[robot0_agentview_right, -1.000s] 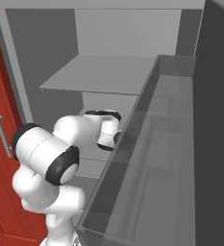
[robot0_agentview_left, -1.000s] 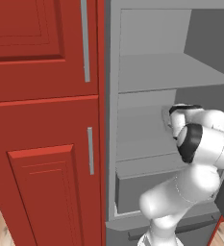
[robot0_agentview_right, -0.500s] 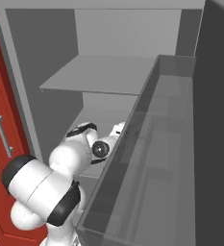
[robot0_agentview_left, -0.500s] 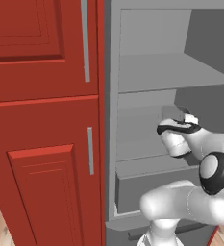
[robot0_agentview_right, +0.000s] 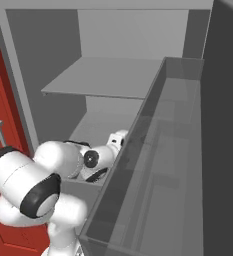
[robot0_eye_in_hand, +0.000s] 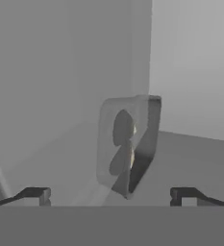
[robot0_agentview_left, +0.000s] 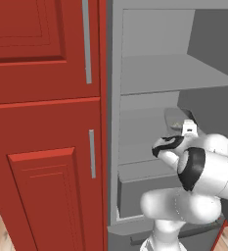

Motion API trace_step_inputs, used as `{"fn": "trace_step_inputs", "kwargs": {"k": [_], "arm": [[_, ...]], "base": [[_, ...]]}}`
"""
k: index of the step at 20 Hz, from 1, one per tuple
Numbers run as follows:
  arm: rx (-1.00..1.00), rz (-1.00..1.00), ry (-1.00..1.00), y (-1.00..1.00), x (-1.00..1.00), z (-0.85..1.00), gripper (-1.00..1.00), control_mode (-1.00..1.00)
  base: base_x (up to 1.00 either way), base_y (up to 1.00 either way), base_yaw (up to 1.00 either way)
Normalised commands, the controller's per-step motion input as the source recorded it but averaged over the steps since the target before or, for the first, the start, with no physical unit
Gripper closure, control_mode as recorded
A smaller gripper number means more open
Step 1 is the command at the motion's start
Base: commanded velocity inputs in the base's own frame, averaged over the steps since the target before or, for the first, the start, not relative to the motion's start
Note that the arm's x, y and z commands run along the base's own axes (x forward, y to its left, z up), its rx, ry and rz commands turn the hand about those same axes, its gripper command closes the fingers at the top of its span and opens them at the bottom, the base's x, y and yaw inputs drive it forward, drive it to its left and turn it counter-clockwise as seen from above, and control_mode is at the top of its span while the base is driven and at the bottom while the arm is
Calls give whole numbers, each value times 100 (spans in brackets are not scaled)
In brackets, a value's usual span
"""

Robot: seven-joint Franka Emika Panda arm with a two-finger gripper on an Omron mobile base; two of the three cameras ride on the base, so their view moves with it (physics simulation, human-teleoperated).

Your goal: Place two dumplings into each of the tupperware containers and then place the containers in the fridge.

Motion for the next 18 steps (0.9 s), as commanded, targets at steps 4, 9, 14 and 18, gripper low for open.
{"fn": "trace_step_inputs", "kwargs": {"k": [4, 9, 14, 18], "arm": [[0, -4, 52, -7, 0, 100, -100, -100], [0, -2, 53, 0, 2, 100, -100, -100], [1, -2, 43, 0, 5, 100, -100, -100], [10, 0, 21, 0, -21, 100, -100, -100]], "base": [[0, 0, 0], [0, 0, 0], [0, 0, 0], [0, 0, 0]]}}
